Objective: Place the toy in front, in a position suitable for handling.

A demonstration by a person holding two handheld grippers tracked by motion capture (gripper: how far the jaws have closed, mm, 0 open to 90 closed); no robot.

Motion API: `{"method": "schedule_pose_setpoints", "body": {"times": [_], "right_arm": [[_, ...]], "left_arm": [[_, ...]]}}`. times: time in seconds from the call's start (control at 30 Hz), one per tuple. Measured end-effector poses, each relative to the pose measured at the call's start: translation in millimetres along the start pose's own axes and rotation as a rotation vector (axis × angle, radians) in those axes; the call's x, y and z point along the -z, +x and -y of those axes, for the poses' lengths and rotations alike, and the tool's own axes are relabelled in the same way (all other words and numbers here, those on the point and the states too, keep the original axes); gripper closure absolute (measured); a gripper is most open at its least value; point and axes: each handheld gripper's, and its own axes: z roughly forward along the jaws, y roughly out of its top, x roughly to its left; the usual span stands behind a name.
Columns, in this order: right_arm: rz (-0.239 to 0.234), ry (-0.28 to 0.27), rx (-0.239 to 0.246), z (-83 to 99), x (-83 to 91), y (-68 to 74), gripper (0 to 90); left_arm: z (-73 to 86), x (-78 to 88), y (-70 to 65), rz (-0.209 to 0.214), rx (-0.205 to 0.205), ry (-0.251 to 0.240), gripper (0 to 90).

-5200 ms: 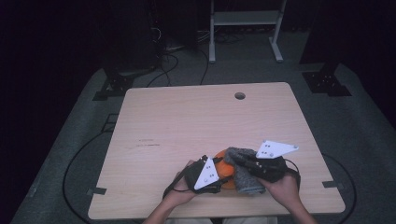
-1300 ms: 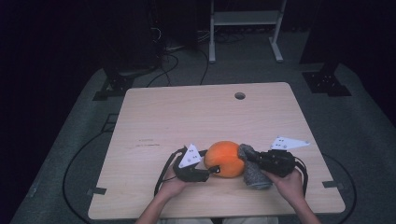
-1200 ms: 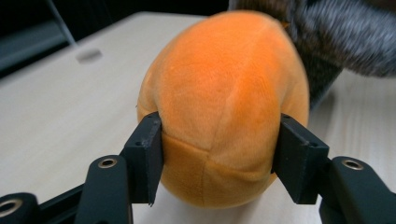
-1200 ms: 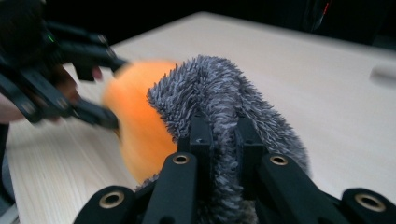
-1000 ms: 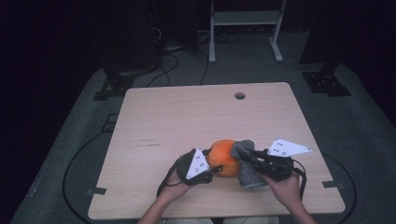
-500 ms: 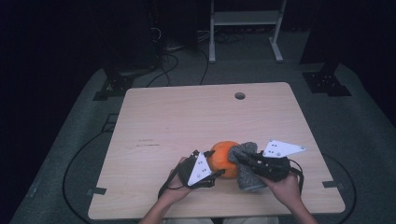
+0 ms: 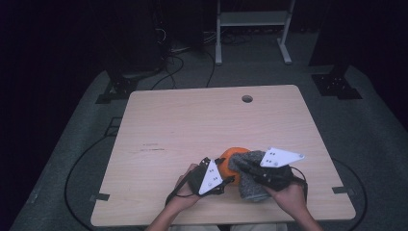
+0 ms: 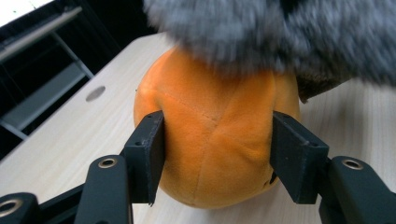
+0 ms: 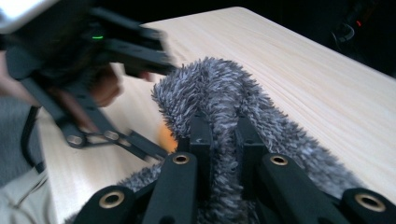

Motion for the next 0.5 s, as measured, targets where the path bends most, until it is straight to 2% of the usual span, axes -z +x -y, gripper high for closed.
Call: {"method": "schedule_pose_setpoints", "body": {"times": [0.03,0.07,0.13,0.17,0.2,0.23,0.27,0.3,0.33,0.4,0.43,0.47,0.5], "right_arm": [[0.013,-0.002,-0.071,9.5,3.3,-15.5,80.5],[0.007,-0.002,-0.099,13.0,3.9,-19.5,80.5],[-0.003,-0.020,-0.147,18.6,3.0,-22.5,80.5],[-0.006,-0.023,-0.144,17.9,1.2,-19.9,80.5],[-0.024,-0.025,-0.129,16.0,-0.8,-16.2,80.5],[-0.024,-0.025,-0.129,16.0,-0.8,-16.2,80.5],[-0.053,-0.036,-0.110,11.9,-5.6,-9.0,80.5],[-0.053,-0.036,-0.110,11.9,-5.6,-9.0,80.5],[-0.043,-0.025,-0.087,10.9,-7.5,-8.5,80.5],[-0.022,-0.014,-0.106,15.6,-6.5,-15.1,80.5],[0.009,0.000,-0.108,20.3,-6.4,-19.2,80.5],[0.009,0.000,-0.108,20.3,-6.4,-19.2,80.5],[0.006,0.020,-0.186,33.5,-8.4,-30.9,80.5]], "left_arm": [[2.4,0.2,2.9,0.008,0.018,0.004,40.8],[2.6,-0.1,4.1,0.011,0.039,-0.001,39.8],[-1.5,-1.0,5.7,0.023,0.125,-0.036,26.7],[-4.7,-0.4,7.0,0.033,0.160,-0.059,18.1],[-7.4,0.4,8.0,0.042,0.184,-0.082,16.4],[-7.4,0.4,8.0,0.042,0.184,-0.082,19.6],[-9.0,0.4,7.6,0.002,0.149,-0.047,24.9],[-9.0,0.4,7.6,0.002,0.149,-0.047,27.2],[-6.5,0.5,8.3,0.005,0.133,-0.035,28.5],[3.9,4.5,14.7,0.000,0.145,-0.011,30.9],[7.4,5.9,18.4,0.007,0.159,-0.004,31.4],[7.4,5.9,18.4,0.007,0.159,-0.004,31.7],[14.0,7.5,26.7,0.024,0.216,0.003,31.4]]}}
